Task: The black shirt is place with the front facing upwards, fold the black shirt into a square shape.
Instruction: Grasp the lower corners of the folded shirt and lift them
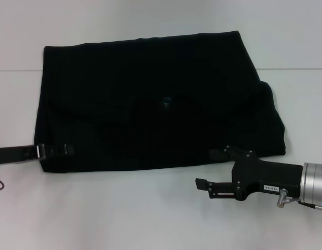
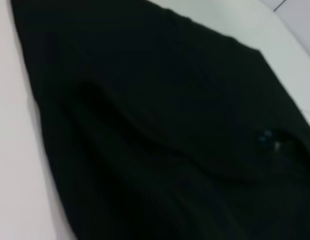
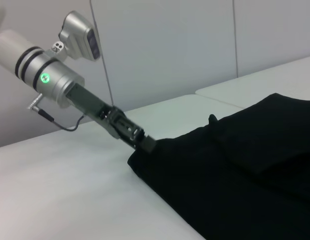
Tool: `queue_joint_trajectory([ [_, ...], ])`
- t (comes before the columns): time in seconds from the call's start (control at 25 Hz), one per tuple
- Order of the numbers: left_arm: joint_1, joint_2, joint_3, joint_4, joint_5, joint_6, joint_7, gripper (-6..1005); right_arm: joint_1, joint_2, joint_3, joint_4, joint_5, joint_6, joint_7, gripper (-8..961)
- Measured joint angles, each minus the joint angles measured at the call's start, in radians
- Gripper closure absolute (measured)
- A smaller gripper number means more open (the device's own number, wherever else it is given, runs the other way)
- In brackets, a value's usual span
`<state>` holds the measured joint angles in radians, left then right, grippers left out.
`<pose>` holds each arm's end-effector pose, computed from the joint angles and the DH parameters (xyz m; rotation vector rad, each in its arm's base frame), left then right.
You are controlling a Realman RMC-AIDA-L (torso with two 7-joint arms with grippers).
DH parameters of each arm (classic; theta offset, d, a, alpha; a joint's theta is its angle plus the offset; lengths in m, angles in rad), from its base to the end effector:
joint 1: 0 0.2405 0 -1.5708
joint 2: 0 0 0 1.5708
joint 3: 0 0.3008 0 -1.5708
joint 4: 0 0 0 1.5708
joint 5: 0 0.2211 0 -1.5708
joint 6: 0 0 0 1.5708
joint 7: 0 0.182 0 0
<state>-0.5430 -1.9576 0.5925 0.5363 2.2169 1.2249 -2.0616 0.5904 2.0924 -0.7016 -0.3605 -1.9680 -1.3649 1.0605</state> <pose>-0.3886 0.4034 -0.0123 -2.1266 -1.5881 -0.4434 0.2934 0.3683 -0.1162 -2.7258 0.4953 0.6523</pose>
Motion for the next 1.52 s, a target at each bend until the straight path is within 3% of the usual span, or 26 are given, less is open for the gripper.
queue_joint_trajectory([
  [0.36, -0.003, -0.006, 0.007, 0.021, 0.034, 0.001, 0.010, 369, -0.008, -0.007, 0.004, -0.013, 0.001, -0.014, 0.049, 6],
  [0.44, -0.002, -0.006, 0.007, 0.023, 0.034, 0.004, 0.011, 609, -0.011, -0.012, 0.005, -0.027, 0.001, -0.016, 0.081, 7],
  [0.68, -0.005, -0.002, 0.010, 0.022, 0.038, 0.013, 0.002, 809, -0.022, -0.042, 0.005, -0.144, -0.010, -0.006, 0.337, 7],
  [0.84, -0.010, 0.004, 0.008, 0.019, 0.039, 0.036, -0.012, 899, -0.024, -0.094, 0.004, -0.268, -0.052, -0.005, 0.642, 7],
  [1.08, -0.017, 0.008, 0.004, 0.019, 0.036, 0.057, -0.015, 949, 0.051, -0.222, -0.003, -0.357, -0.223, -0.011, 1.163, 6],
  [1.16, -0.017, 0.011, -0.001, 0.018, 0.032, 0.067, -0.015, 949, 0.086, -0.246, 0.001, -0.361, -0.294, -0.012, 1.298, 6],
  [1.24, -0.017, 0.013, -0.006, 0.020, 0.031, 0.076, -0.015, 949, 0.122, -0.251, 0.009, -0.369, -0.372, 0.001, 1.401, 12],
  [1.52, -0.019, 0.021, -0.010, 0.023, 0.030, 0.090, -0.016, 948, 0.229, -0.213, -0.010, -0.260, -0.513, 0.110, 1.442, 32],
])
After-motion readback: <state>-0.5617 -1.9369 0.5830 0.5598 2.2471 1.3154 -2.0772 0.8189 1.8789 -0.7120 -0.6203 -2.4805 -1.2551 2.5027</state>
